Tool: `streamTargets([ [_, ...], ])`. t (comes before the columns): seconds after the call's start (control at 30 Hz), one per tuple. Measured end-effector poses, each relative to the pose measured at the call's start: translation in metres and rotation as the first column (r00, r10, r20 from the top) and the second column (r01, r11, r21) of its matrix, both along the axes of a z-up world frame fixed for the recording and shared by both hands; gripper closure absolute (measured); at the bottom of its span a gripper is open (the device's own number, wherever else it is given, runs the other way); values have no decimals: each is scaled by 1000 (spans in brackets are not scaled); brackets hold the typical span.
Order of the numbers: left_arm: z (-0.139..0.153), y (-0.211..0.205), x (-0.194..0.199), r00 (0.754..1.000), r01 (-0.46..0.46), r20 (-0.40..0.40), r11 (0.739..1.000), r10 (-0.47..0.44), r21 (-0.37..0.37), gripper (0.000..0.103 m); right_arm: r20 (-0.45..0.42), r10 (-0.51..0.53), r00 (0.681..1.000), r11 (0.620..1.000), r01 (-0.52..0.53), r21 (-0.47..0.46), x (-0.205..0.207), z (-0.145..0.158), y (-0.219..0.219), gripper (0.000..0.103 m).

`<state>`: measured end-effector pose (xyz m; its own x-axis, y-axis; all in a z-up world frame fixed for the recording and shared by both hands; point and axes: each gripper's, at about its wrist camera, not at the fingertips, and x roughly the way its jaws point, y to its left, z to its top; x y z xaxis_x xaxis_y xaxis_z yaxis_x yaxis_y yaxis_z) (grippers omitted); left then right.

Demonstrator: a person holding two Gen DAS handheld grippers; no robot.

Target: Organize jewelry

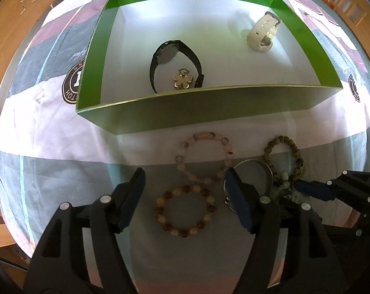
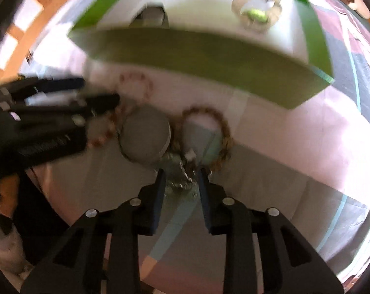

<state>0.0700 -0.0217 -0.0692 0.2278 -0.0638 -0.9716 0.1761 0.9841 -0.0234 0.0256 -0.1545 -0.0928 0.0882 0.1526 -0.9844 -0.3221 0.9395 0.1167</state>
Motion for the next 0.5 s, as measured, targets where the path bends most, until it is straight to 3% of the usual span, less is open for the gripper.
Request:
streamTargets([
  [0.07, -2, -4, 1, 1000, -1, -2, 1000, 1, 6, 32, 2, -4, 1000, 1000, 4, -13, -1, -5, 0, 76],
  [0.1, -5, -6, 0, 1000, -2, -3, 1000, 3, 9, 32, 7, -8, 1000, 1000, 8, -9, -1, -3, -2, 90],
  [0.2, -9, -5, 3, 1000, -12, -10, 1000, 12, 16, 32, 40, -46, 998, 999, 46, -1, 3, 7, -12, 103],
  [0.5, -18, 3, 13, 999, -44, -22, 999, 45, 24, 28, 124, -209, 970, 978, 204, 52, 24, 32, -51, 103],
])
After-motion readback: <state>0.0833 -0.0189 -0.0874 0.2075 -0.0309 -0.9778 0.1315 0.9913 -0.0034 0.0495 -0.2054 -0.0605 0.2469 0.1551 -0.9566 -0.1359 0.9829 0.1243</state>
